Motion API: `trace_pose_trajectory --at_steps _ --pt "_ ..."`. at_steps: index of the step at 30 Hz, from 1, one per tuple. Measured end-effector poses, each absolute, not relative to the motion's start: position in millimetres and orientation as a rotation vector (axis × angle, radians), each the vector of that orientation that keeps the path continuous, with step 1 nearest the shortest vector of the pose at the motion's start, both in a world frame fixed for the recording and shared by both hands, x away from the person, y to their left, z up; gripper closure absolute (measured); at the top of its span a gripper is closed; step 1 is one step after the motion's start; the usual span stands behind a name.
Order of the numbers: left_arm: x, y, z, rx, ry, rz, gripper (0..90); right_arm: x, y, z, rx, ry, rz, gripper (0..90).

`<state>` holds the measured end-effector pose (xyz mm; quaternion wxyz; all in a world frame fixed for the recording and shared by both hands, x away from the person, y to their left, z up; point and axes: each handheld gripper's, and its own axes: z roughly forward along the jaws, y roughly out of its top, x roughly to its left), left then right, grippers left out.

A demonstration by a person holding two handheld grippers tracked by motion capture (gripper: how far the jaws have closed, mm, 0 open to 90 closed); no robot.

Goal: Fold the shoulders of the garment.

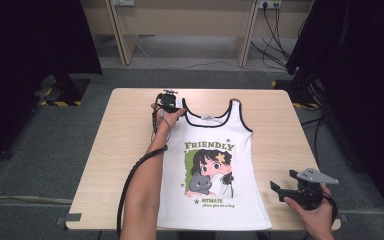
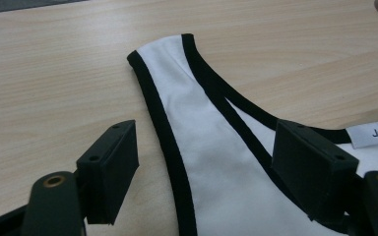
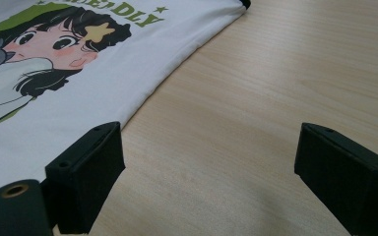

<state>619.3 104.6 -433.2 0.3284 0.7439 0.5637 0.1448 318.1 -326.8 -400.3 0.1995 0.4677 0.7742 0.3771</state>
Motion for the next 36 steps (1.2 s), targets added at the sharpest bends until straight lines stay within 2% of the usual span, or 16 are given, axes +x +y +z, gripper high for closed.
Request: trace_pose_trajectory --at_steps 17,21,26,31,36 --pt "628.2 99.4 -442.0 1.979 1.519 0.387 30.1 317.9 -326.9 -400.0 1.298 2.175 1.062 12.0" --pt "626.7 96.7 -442.4 2.001 1.479 0.423 40.5 317.6 -325.8 -400.6 1.295 2.18 1.058 12.0" --pt "623.5 90.9 -442.0 2.005 1.436 0.423 58.8 317.3 -324.4 -400.7 1.288 2.187 1.053 12.2" --pt "620.7 85.9 -442.1 2.016 1.387 0.404 81.2 316.9 -324.2 -400.9 1.287 2.188 1.052 12.3" --pt "620.2 88.4 -441.4 1.988 1.409 0.348 85.1 316.4 -324.3 -400.7 1.285 2.188 1.055 12.3"
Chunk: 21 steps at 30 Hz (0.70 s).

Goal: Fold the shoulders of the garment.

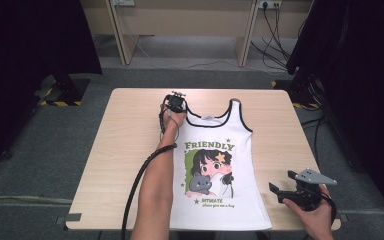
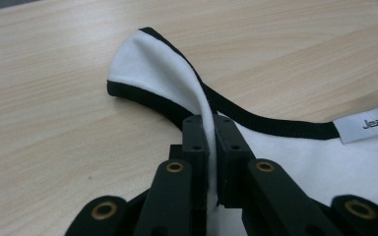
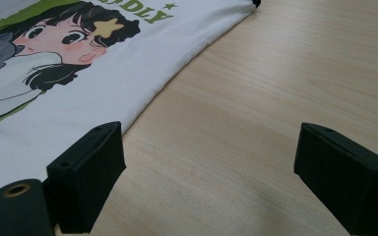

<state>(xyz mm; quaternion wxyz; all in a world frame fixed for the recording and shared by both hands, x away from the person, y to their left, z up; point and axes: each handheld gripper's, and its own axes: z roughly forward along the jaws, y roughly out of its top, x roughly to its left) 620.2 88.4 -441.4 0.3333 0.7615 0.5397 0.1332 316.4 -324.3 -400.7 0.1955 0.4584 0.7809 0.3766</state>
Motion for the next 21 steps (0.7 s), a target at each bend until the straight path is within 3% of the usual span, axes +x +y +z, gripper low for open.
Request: trace_pose_trajectory --at_steps 4,21 --pt "616.0 93.4 -441.0 1.895 1.442 0.319 85.5 316.3 -325.3 -399.8 1.289 2.181 1.06 12.3" --pt "578.6 89.0 -408.6 1.863 1.308 0.358 85.4 317.3 -325.5 -399.7 1.28 2.179 1.055 12.3"
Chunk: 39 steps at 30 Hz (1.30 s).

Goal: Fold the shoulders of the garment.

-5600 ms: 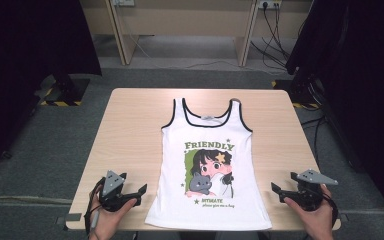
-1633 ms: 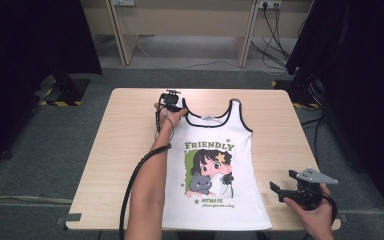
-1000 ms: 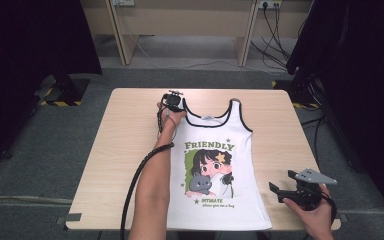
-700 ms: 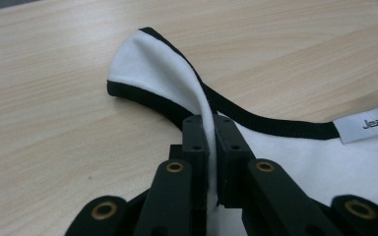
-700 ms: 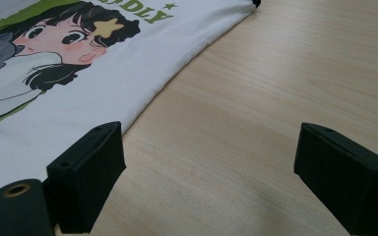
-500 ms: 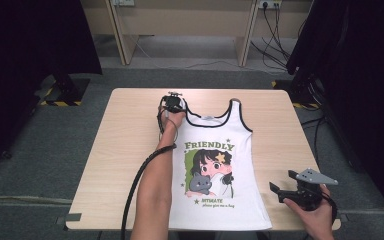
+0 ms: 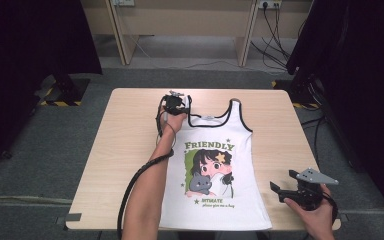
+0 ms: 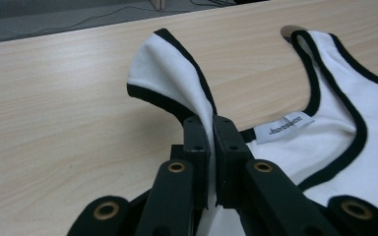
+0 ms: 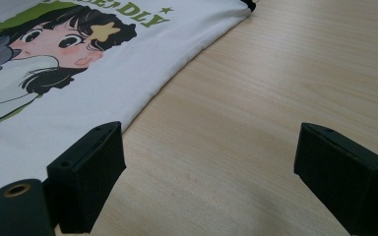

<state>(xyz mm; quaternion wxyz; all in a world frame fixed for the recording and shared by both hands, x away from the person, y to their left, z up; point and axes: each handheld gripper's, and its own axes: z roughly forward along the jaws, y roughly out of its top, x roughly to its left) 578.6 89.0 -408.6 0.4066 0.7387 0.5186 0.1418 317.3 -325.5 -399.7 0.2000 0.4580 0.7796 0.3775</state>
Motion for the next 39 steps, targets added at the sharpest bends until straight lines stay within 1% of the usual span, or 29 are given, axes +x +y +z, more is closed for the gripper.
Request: trace_pose_trajectory --at_steps 12,25,30,31,34,35,36,37,38,39 --pt "543.6 87.9 -408.2 1.851 1.264 0.38 84.9 316.6 -324.7 -398.5 1.267 2.176 1.051 12.3" --pt "507.5 85.2 -413.1 1.859 1.202 0.407 82.5 315.9 -322.0 -398.6 1.254 2.186 1.044 12.3" --pt "495.3 84.2 -416.3 1.865 1.183 0.415 80.4 316.2 -322.2 -398.4 1.251 2.184 1.045 12.3" --pt "486.6 81.9 -418.2 1.886 1.154 0.417 80.4 316.2 -322.2 -398.4 1.251 2.184 1.045 12.3" --pt "477.0 79.1 -421.2 1.915 1.126 0.426 76.7 316.3 -321.3 -398.7 1.249 2.187 1.043 12.3" --pt "477.0 79.1 -421.2 1.915 1.126 0.426 76.7 316.1 -320.4 -398.7 1.248 2.188 1.041 12.3" --pt "467.0 77.4 -424.8 1.936 1.107 0.421 76.7 316.1 -320.4 -398.7 1.248 2.188 1.041 12.3" --pt "467.0 77.4 -424.8 1.936 1.107 0.421 73.4 316.1 -320.4 -398.7 1.248 2.188 1.041 12.3" --pt "467.0 77.4 -424.8 1.936 1.107 0.421 73.4 315.8 -320.1 -398.6 1.247 2.188 1.041 12.3" --pt "457.4 77.2 -427.2 1.95 1.086 0.411 73.4 315.8 -320.1 -398.6 1.247 2.188 1.041 12.3"
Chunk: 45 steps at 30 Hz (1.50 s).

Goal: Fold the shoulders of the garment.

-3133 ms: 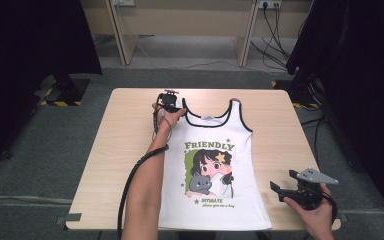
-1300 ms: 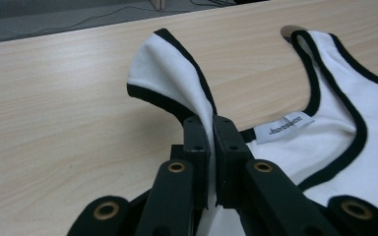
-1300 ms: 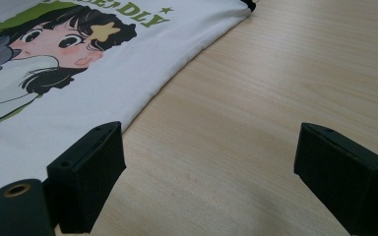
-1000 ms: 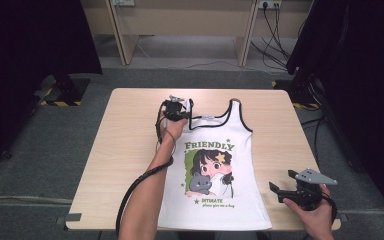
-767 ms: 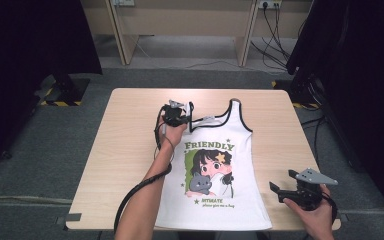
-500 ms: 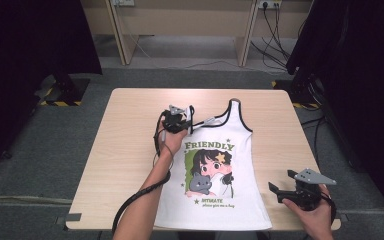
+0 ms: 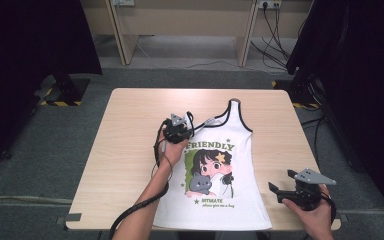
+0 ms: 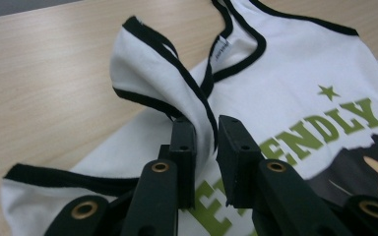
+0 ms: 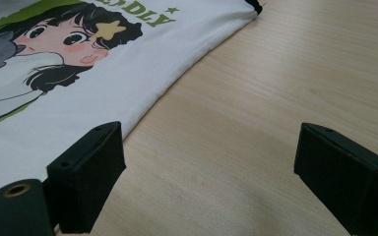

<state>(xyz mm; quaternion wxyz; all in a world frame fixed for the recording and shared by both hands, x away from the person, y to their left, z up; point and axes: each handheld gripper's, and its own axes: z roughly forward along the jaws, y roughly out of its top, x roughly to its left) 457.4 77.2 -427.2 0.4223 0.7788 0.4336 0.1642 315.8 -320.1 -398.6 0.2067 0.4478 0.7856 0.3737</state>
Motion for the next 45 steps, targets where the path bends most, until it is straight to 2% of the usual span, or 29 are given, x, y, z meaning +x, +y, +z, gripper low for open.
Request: trace_pose_trajectory --at_steps 6,7,10,11,16,17,25,31,37,39,45 --pt "437.8 77.2 -426.7 2.011 1.025 0.384 68.5 316.2 -319.9 -398.9 1.244 2.19 1.036 12.3" --pt "437.8 77.2 -426.7 2.011 1.025 0.384 64.6 316.2 -319.9 -398.9 1.244 2.19 1.036 12.3" --pt "426.7 80.2 -422.6 2.032 0.997 0.383 61.5 316.1 -319.5 -398.7 1.244 2.189 1.035 12.2" --pt "415.6 85.9 -417.2 2.037 0.977 0.385 61.5 316.1 -319.5 -398.7 1.244 2.189 1.035 12.3" --pt "407.7 93.5 -403.8 2.053 0.93 0.38 56.3 316.1 -318.6 -398.5 1.242 2.19 1.034 12.2" --pt "407.7 93.5 -403.8 2.053 0.93 0.38 52.5 316.1 -318.6 -398.5 1.242 2.19 1.034 12.2" --pt "426.2 75.9 -394.0 2.103 0.853 0.401 48.6 316.2 -317.5 -399.0 1.243 2.194 1.031 12.1" --pt "452.6 55.7 -394.6 2.191 0.787 0.342 46.8 316.2 -317.9 -399.7 1.247 2.195 1.032 12.1" --pt "473.4 43.4 -400.7 2.306 0.719 0.255 48.1 316.3 -318.3 -399.9 1.25 2.196 1.03 12.1" --pt "477.2 41.0 -402.9 2.339 0.686 0.214 51.9 316.3 -318.6 -400.1 1.253 2.196 1.03 12.1" --pt "479.9 43.2 -409.2 2.395 0.612 0.144 75.7 316.0 -318.4 -400.0 1.251 2.197 1.03 12.1"
